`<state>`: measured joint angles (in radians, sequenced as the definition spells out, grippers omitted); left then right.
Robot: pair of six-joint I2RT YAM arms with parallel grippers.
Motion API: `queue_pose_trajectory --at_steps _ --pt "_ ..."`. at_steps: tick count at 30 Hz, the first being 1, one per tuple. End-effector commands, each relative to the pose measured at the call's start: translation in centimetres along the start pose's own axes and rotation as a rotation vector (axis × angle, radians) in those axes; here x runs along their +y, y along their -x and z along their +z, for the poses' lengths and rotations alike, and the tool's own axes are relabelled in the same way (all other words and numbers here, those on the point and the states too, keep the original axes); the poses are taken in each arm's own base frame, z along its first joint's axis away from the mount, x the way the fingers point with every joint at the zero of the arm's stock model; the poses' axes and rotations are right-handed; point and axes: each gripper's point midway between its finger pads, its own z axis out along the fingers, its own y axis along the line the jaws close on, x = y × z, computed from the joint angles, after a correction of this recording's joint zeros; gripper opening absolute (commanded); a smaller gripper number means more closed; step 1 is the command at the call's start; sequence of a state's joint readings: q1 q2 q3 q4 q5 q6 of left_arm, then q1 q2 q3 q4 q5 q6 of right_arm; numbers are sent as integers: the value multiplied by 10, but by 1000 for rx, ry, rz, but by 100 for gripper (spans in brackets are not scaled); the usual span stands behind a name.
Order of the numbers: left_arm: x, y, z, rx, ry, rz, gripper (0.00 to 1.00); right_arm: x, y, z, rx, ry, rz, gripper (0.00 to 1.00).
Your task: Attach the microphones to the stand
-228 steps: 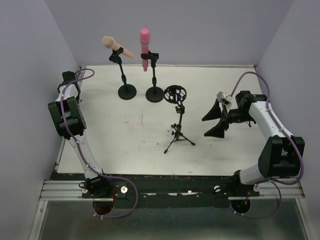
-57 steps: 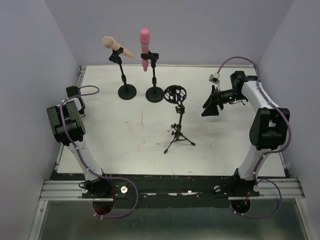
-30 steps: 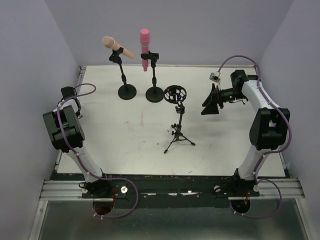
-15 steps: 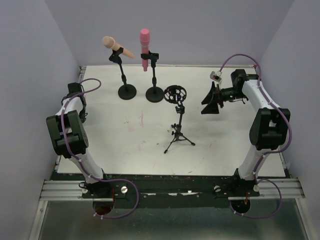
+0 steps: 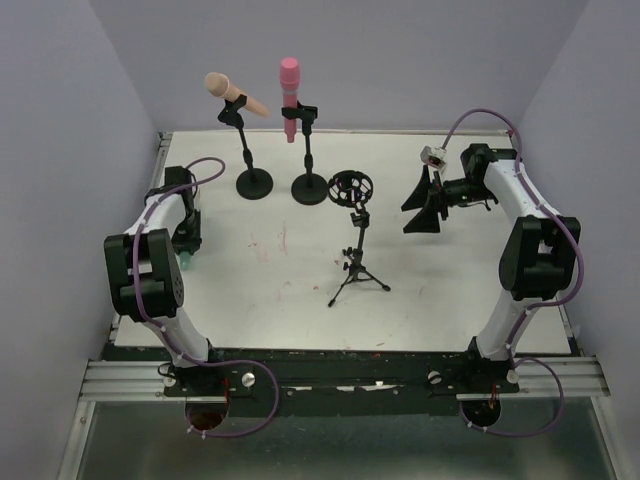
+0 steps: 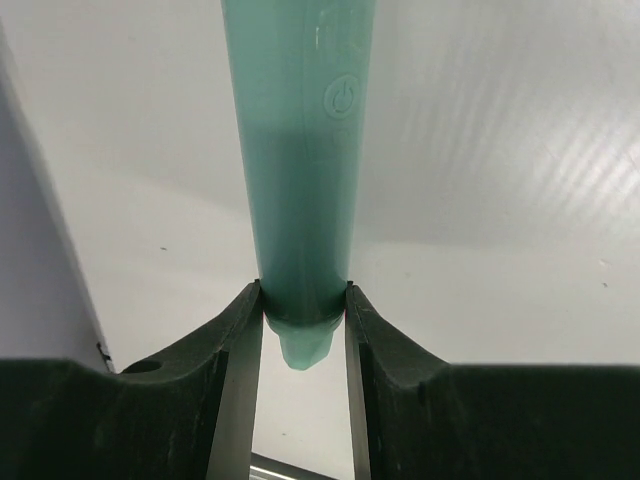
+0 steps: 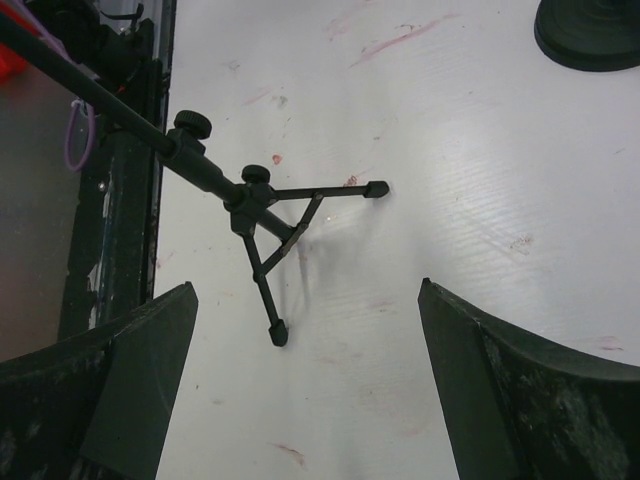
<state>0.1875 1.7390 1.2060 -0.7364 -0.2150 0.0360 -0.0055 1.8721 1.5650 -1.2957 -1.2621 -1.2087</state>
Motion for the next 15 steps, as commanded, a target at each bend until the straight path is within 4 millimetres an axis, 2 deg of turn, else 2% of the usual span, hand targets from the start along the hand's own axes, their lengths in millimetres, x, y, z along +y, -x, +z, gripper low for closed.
queue_pose_trajectory --at_steps 1,5,6,8,9,11,12,14,15 --pt "-33 -27 -5 59 -112 28 13 11 2 2 -31 35 -22 100" --pt "-53 -43 -7 83 -191 97 19 14 1 3 -44 43 -29 100" --pt "-54 -49 -5 96 -193 102 26 14 1 4 -46 44 -26 100" --pt "-54 -52 -5 86 -191 98 51 14 1 4 -53 47 -26 100" --pt "-54 -51 -8 72 -196 100 59 15 2 4 -54 47 -27 100" --pt "-55 -45 -15 19 -206 97 74 16 1 4 -57 48 -26 100" --pt "-55 -41 -18 -9 -211 96 84 17 0 5 -59 49 -23 100" --pt "-55 -29 -23 -65 -222 111 96 20 -1 5 -60 51 -18 100" --pt "-55 -21 -25 -90 -228 112 97 21 -1 5 -64 52 -10 100"
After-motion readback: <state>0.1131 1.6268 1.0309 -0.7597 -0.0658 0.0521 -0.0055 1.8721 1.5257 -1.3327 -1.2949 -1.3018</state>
